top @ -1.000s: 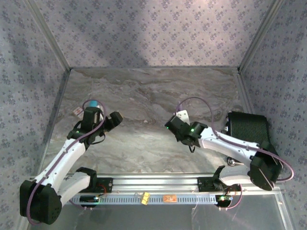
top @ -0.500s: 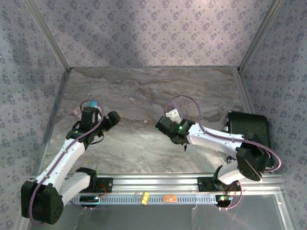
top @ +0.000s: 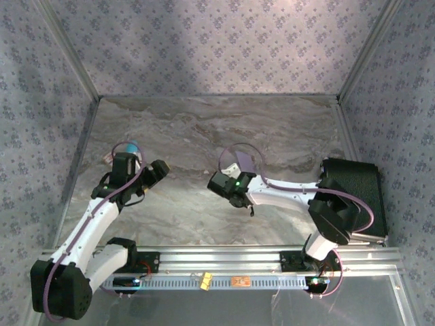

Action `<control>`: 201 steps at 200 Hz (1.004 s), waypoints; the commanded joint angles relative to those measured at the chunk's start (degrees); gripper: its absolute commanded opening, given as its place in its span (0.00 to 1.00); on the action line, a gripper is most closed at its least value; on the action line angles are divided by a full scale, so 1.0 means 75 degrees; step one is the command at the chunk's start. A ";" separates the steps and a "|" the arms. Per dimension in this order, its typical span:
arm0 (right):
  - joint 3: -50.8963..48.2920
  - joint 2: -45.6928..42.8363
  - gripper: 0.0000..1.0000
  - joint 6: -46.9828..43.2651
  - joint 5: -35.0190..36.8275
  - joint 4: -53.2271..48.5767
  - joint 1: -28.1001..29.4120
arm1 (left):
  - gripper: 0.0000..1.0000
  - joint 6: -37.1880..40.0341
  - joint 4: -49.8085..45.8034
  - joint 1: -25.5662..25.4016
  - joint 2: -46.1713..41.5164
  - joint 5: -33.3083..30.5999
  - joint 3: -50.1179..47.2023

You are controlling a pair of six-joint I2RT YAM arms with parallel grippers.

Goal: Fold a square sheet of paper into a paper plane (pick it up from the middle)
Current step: Turn over the paper at the center of the table, then rotate the paper at the center of the table.

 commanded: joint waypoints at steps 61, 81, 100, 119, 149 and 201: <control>0.0306 0.0407 0.14 -0.0340 -0.2017 0.0759 0.0172 | 0.94 -0.0060 0.0271 0.0119 0.0186 -0.0121 0.0164; 0.0246 0.0219 0.20 -0.0251 -0.2469 0.1039 0.0116 | 0.94 -0.0131 0.0444 0.0119 0.0426 0.0097 0.0209; -0.0013 -0.0286 0.29 -0.0119 -0.2927 0.1611 -0.0028 | 0.94 -0.0123 0.0516 0.0119 0.0640 0.0358 0.0338; -0.0409 -0.0846 0.31 0.0062 -0.3403 0.2145 -0.0360 | 0.94 -0.0079 0.0501 0.0119 0.0752 0.0552 0.0442; -0.1417 -0.1637 0.31 0.0523 -0.4568 0.3282 -0.1370 | 0.94 -0.0145 0.0609 0.0108 0.0792 0.0796 0.0373; -0.2788 -0.1910 0.20 0.1299 -0.7309 0.5336 -0.3251 | 0.94 -0.0530 0.1111 0.0095 0.0887 0.1252 0.0065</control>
